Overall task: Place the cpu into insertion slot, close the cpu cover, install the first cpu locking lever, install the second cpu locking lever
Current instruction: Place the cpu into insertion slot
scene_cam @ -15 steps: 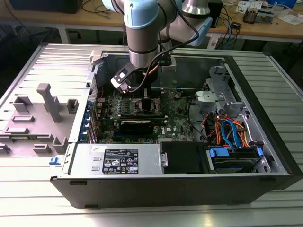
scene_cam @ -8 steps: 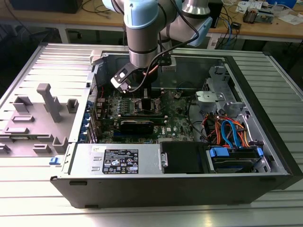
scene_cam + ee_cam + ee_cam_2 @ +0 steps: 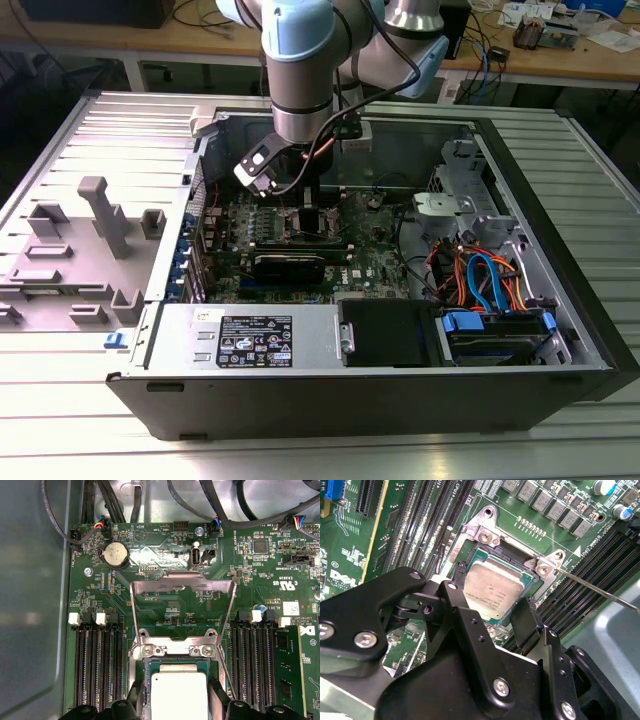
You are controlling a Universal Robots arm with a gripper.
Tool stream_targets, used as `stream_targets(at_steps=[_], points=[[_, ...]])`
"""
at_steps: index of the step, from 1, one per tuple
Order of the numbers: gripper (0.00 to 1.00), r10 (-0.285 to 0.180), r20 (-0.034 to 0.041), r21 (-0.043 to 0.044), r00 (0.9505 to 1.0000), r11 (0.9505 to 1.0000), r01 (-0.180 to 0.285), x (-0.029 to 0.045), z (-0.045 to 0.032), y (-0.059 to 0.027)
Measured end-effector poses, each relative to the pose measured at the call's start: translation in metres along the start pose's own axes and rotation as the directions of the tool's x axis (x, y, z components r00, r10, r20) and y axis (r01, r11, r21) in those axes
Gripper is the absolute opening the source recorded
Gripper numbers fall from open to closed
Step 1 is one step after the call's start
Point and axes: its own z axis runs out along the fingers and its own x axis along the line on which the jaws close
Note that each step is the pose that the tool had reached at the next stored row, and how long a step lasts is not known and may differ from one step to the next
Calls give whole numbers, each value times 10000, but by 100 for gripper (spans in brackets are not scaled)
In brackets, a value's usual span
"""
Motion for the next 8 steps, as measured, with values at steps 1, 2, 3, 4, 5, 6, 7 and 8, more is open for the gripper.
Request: stream_targets(at_steps=[1, 2, 3, 4, 5, 6, 7, 8], points=[[62, 0, 0, 1, 10000, 10000, 0, 0, 1, 0], [62, -1, 2, 1, 10000, 10000, 1, 0, 1, 0], [62, 0, 2, 2, 10000, 10000, 0, 0, 2, 0], [62, -1, 1, 1, 10000, 10000, 1, 0, 3, 0], [62, -2, 1, 1, 10000, 10000, 2, 2, 4, 0], [62, -2, 0, 0, 10000, 10000, 2, 4, 5, 0], [62, -2, 0, 1, 10000, 10000, 2, 4, 5, 0], [62, 0, 1, 1, 10000, 10000, 0, 4, 5, -1]])
